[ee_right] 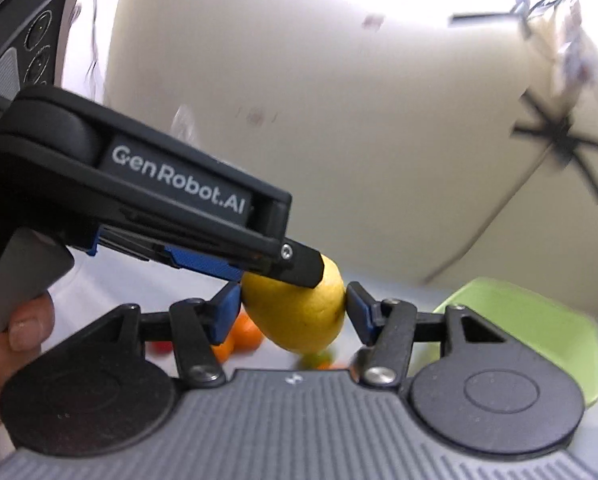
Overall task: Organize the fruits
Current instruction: 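Lift the grapefruit with both tools into the green basket and release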
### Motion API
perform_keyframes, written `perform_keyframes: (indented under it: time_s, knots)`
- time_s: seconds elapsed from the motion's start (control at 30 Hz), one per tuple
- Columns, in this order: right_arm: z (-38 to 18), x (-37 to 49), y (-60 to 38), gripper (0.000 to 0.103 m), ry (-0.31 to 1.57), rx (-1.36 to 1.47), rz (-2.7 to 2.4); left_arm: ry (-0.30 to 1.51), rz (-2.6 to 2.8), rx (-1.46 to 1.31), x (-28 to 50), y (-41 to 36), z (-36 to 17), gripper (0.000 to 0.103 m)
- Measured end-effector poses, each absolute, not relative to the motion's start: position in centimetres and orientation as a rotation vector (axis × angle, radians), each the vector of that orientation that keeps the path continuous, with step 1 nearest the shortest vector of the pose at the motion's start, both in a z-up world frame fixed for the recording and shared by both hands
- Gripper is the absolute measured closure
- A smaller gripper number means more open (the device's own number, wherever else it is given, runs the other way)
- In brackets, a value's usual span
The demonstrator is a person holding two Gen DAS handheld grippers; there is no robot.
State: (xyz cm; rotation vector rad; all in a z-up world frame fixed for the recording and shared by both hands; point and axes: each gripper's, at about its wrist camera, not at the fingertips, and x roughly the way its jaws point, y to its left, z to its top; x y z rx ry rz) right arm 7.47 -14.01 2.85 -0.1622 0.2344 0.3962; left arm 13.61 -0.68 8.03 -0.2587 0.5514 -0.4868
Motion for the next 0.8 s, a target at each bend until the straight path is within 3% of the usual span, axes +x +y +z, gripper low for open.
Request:
perform_keyframes:
  time_s: [0.17,0.4,0.63,0.8]
  knots:
    - [4.7,8.6,-18.4,0.043,0.172,-0.187,0.267,0.541,-0.600,-0.222,17.1,-6.6,9.2,0.050]
    - [3.3,12.7,-24.7,0.043,0.288,-0.133,0.123,0.668,-0.661,-0.252,22.9,-13.4,6.2,0.052]
    - [2.5,15.4,-26.8,0.044,0.396,-0.061,0.120,0.719,-0.651,-0.251,24.5,-15.1,4.1,0.052]
    - [2.5,15.3,-26.1,0.049,0.371,-0.091,0.118,0.735,-0.626,-0.236,24.6,-15.8,3.6,0.049]
